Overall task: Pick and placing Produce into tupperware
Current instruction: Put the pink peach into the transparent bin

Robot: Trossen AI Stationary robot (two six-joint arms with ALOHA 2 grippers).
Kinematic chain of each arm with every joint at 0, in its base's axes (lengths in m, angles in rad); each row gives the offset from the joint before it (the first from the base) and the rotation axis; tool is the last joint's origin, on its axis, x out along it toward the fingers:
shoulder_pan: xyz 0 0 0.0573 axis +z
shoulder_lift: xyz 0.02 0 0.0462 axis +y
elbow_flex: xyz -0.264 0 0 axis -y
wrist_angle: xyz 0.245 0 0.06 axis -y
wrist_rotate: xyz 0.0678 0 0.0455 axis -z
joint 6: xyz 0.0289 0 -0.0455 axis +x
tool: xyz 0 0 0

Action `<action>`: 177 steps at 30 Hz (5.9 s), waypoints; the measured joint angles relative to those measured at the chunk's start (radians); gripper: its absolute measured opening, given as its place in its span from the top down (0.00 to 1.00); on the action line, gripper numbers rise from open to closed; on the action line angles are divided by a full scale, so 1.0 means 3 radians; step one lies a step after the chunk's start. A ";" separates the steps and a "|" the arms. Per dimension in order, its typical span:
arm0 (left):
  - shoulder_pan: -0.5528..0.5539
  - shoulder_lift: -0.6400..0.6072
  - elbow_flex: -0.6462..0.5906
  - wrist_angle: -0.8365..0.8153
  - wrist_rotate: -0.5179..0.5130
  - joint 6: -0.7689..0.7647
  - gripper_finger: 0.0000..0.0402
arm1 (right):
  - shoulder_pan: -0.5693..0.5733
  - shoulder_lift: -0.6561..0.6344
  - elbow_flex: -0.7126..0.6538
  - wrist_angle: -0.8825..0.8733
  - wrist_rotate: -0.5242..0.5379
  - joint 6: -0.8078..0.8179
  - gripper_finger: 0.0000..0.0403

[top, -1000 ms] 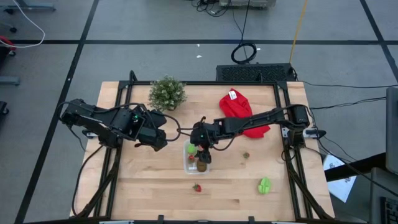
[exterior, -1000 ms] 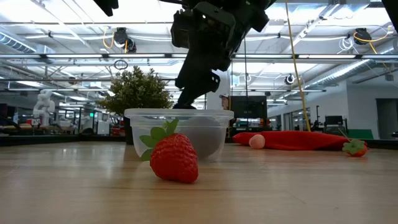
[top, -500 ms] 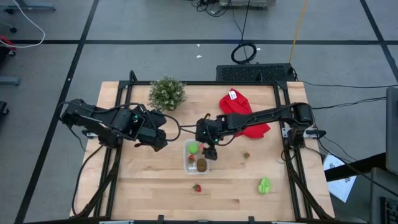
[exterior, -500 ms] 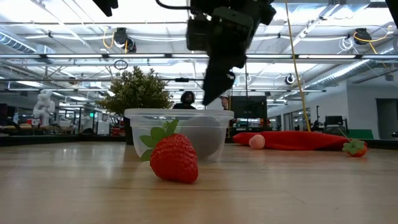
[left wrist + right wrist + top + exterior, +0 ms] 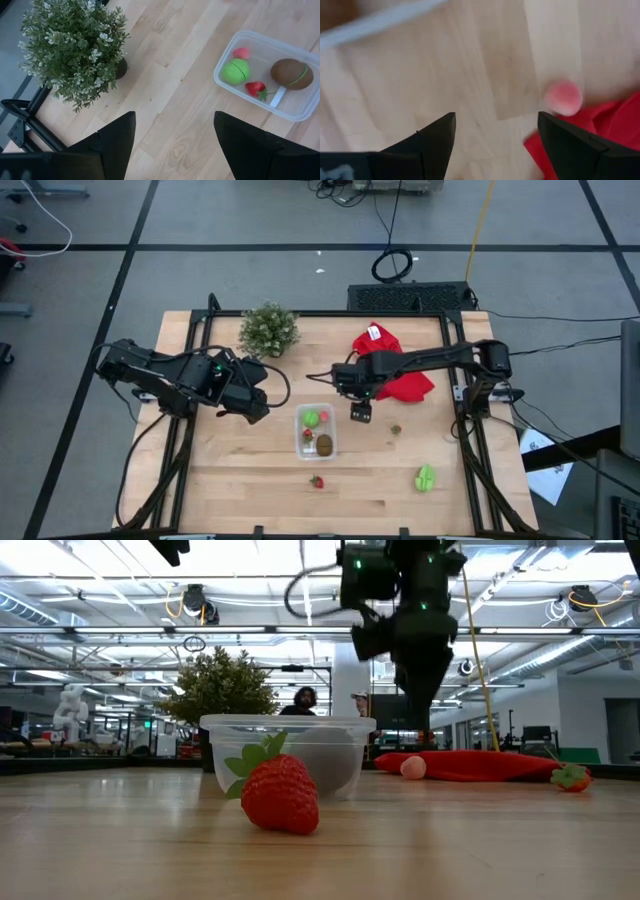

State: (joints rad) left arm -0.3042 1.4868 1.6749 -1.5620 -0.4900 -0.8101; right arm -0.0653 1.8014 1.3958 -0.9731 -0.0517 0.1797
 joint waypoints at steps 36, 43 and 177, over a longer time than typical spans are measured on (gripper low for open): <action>0.0000 0.0000 0.0000 -0.0002 -0.0024 0.0009 0.32 | -0.0645 -0.0036 -0.0344 0.0287 -0.0002 -0.0354 0.33; 0.0000 0.0000 0.0000 -0.0001 -0.0024 0.0009 0.32 | -0.0645 -0.0036 -0.0344 0.0334 -0.0003 -0.0353 0.33; 0.0000 0.0001 0.0000 0.0161 0.0004 0.0072 0.32 | -0.0765 -0.0278 -0.0813 0.1062 -0.0173 -0.0062 0.22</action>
State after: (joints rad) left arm -0.3042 1.4871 1.6749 -1.5136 -0.4889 -0.7883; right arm -0.2949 1.7180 1.1519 -0.6546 -0.1035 0.1612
